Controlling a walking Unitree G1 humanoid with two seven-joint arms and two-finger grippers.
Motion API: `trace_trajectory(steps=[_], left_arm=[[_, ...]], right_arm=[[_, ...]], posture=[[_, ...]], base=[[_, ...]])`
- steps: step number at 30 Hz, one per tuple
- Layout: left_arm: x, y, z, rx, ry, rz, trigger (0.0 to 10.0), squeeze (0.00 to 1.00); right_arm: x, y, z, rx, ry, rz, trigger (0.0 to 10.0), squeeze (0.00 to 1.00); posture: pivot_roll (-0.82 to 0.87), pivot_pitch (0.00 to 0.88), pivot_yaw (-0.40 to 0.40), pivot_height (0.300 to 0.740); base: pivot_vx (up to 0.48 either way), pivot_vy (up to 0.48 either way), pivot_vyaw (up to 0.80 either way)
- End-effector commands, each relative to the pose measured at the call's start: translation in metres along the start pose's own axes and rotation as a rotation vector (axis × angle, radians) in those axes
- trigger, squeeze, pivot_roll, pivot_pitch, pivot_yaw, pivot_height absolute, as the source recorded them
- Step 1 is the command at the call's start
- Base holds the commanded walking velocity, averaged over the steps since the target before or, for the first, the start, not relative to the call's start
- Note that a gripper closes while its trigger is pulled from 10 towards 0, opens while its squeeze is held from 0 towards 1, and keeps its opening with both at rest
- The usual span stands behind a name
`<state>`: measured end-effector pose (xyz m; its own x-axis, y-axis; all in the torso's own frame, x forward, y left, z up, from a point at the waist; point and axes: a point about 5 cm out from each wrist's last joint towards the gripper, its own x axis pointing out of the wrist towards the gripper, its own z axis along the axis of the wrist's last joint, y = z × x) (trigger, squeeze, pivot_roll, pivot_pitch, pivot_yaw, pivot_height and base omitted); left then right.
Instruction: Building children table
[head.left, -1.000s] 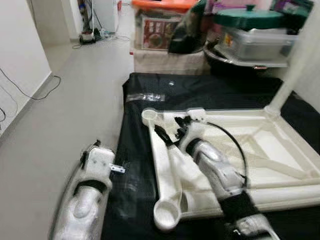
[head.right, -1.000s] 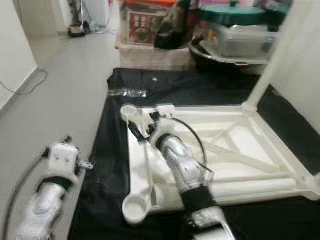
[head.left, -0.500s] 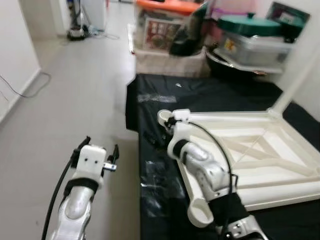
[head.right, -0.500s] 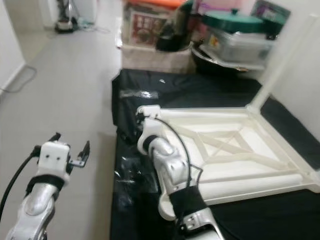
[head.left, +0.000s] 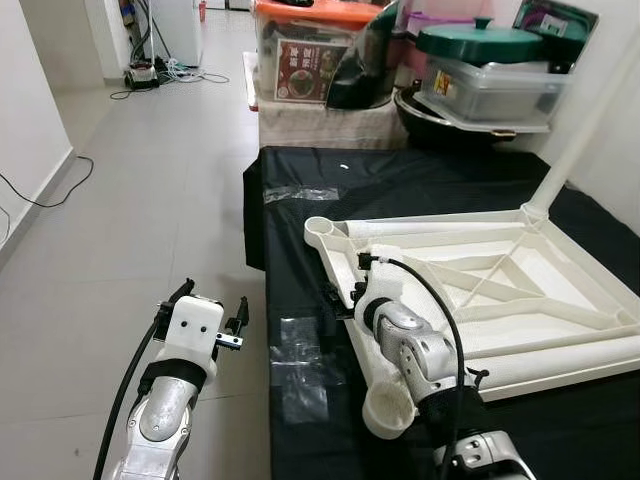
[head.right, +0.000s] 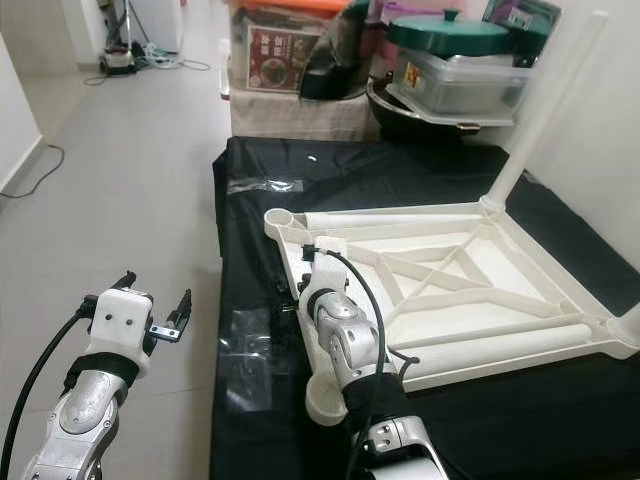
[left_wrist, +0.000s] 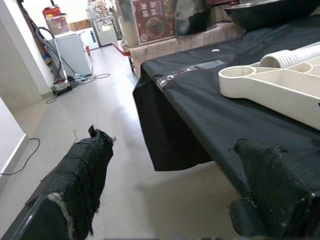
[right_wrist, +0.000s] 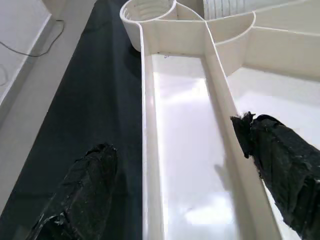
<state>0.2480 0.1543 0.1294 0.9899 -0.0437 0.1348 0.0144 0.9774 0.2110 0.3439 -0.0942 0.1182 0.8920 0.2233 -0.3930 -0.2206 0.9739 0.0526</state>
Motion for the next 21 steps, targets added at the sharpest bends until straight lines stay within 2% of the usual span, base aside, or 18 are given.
trace_trajectory(steps=[1,2,3,4,5,7,9,14,16,18,19,21], left_arm=[[-0.001,-0.002,-0.001,0.009,0.000,-0.003,10.0,0.00],[-0.001,-0.002,-0.001,0.009,0.000,-0.003,10.0,0.00],[0.001,-0.003,0.000,0.009,-0.004,-0.003,10.0,0.00],[0.001,-0.003,0.000,0.009,-0.004,-0.003,10.0,0.00],[0.002,-0.003,0.000,0.011,-0.006,-0.002,10.0,0.00],[0.002,-0.003,0.000,0.011,-0.007,-0.002,10.0,0.00],[0.001,-0.003,-0.001,0.013,-0.005,0.000,10.0,0.00],[0.001,-0.004,-0.002,0.016,-0.001,-0.005,10.0,0.00],[0.002,-0.004,-0.002,0.016,-0.003,-0.006,10.0,0.00],[0.002,-0.004,-0.002,0.016,-0.003,-0.006,10.0,0.00],[0.003,-0.004,-0.002,0.016,-0.005,-0.007,10.0,0.00],[0.003,-0.004,-0.002,0.016,-0.005,-0.007,10.0,0.00]], right_arm=[[0.002,0.001,-0.015,0.028,0.082,0.013,10.0,0.00],[0.002,0.001,-0.015,0.028,0.082,0.013,10.0,0.00],[0.003,0.011,-0.028,0.078,0.156,0.086,9.1,0.00],[0.003,0.011,-0.028,0.078,0.156,0.086,9.1,0.00],[0.002,0.016,-0.027,0.079,0.149,0.122,4.6,0.00],[0.001,0.019,-0.024,0.067,0.129,0.140,4.9,0.00],[0.001,0.022,-0.019,0.031,0.094,0.143,7.3,0.00],[0.003,0.024,-0.012,0.003,0.058,0.131,7.2,0.00],[0.003,0.026,-0.011,-0.053,0.033,0.128,8.6,0.00],[0.003,0.026,-0.011,-0.053,0.033,0.128,8.6,0.00],[0.002,0.030,-0.012,-0.065,0.032,0.146,10.0,0.00],[0.002,0.030,-0.012,-0.065,0.032,0.146,10.0,0.00]], posture=[[0.10,0.000,-0.106,0.740],[0.10,0.000,-0.106,0.740],[0.11,0.000,-0.112,0.740],[0.11,0.000,-0.112,0.740],[0.11,0.000,-0.112,0.740],[0.11,0.000,-0.112,0.740],[0.11,0.000,-0.107,0.740],[0.11,0.000,-0.105,0.740],[0.11,0.000,-0.106,0.740],[0.11,0.000,-0.106,0.740],[0.10,0.000,-0.105,0.740],[0.10,0.000,-0.105,0.740]], base=[[0.000,0.000,0.00],[0.000,0.000,0.00],[0.000,0.000,0.00],[0.000,0.000,0.00],[0.000,0.000,0.00],[0.000,0.000,0.00],[0.000,0.000,0.00],[0.000,0.000,0.00],[0.000,0.000,0.00],[0.000,0.000,0.00],[0.000,0.000,0.00],[0.000,0.000,0.00]])
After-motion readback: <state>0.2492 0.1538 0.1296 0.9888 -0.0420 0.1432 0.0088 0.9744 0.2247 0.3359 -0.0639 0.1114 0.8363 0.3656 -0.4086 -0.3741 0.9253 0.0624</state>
